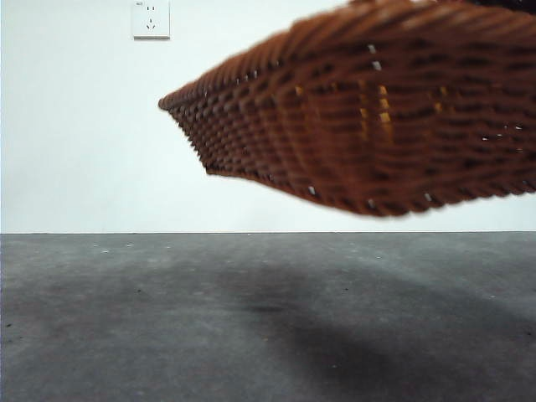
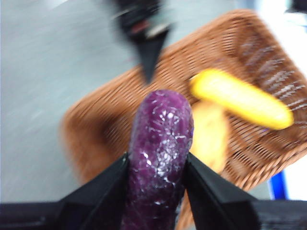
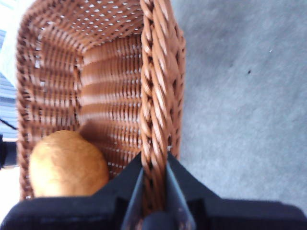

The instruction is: Help me put the vegetables on the table into the basket

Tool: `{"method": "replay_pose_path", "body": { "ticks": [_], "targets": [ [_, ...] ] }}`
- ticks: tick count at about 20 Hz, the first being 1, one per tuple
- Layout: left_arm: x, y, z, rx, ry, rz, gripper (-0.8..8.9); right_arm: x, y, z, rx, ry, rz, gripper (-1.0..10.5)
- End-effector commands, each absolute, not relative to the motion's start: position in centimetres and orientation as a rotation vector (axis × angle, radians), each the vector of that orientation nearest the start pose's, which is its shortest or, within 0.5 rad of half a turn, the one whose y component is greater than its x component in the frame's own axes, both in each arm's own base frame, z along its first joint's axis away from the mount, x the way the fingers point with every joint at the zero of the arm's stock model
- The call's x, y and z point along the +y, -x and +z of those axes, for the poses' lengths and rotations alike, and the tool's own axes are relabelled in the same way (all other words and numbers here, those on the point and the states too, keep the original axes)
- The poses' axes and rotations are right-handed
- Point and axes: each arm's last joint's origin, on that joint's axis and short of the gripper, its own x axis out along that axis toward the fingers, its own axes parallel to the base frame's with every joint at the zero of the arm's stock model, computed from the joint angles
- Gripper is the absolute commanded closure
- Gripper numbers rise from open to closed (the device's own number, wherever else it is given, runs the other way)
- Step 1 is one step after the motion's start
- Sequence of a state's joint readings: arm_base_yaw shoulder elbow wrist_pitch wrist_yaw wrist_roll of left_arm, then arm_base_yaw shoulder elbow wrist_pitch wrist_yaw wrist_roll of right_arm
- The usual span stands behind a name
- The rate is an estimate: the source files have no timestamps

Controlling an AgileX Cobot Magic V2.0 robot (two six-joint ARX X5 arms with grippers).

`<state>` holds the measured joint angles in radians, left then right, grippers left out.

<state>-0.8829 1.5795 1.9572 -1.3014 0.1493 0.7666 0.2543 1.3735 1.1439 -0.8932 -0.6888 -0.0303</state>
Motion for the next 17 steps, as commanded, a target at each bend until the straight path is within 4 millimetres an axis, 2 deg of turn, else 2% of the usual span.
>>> {"method": "replay_pose_path", "body": {
  "ticks": [1,5,8,11,14,15,17],
  "targets": [
    [-25.0,-17.7,42.0,0.512,-1.083,-1.308,8.19,8.9,-24.5,28.1,1.129,-0.216,0.903,9.6],
    [-28.3,-18.9,38.5,0.612,-1.143,-1.348,8.19,9.9,-24.1,28.2,1.130,-0.193,0.942,9.6],
    [-30.2,-20.0,35.8,0.693,-1.170,-1.370,8.19,9.9,-24.2,28.2,1.119,-0.184,0.949,9.6],
    [-31.5,-20.8,33.6,0.762,-1.169,-1.405,8.19,9.9,-24.2,28.2,1.106,-0.166,0.961,9.6],
    [-32.1,-21.4,32.3,0.810,-1.138,-1.418,8.12,9.9,-24.3,28.3,1.087,-0.161,0.965,9.6],
    [-32.0,-21.6,32.3,0.827,-1.114,-1.407,7.89,9.9,-24.3,28.3,1.087,-0.161,0.964,9.6],
    [-31.7,-22.1,32.3,0.848,-1.074,-1.398,4.66,9.9,-24.3,28.3,1.089,-0.162,0.964,9.6]
  ]
}}
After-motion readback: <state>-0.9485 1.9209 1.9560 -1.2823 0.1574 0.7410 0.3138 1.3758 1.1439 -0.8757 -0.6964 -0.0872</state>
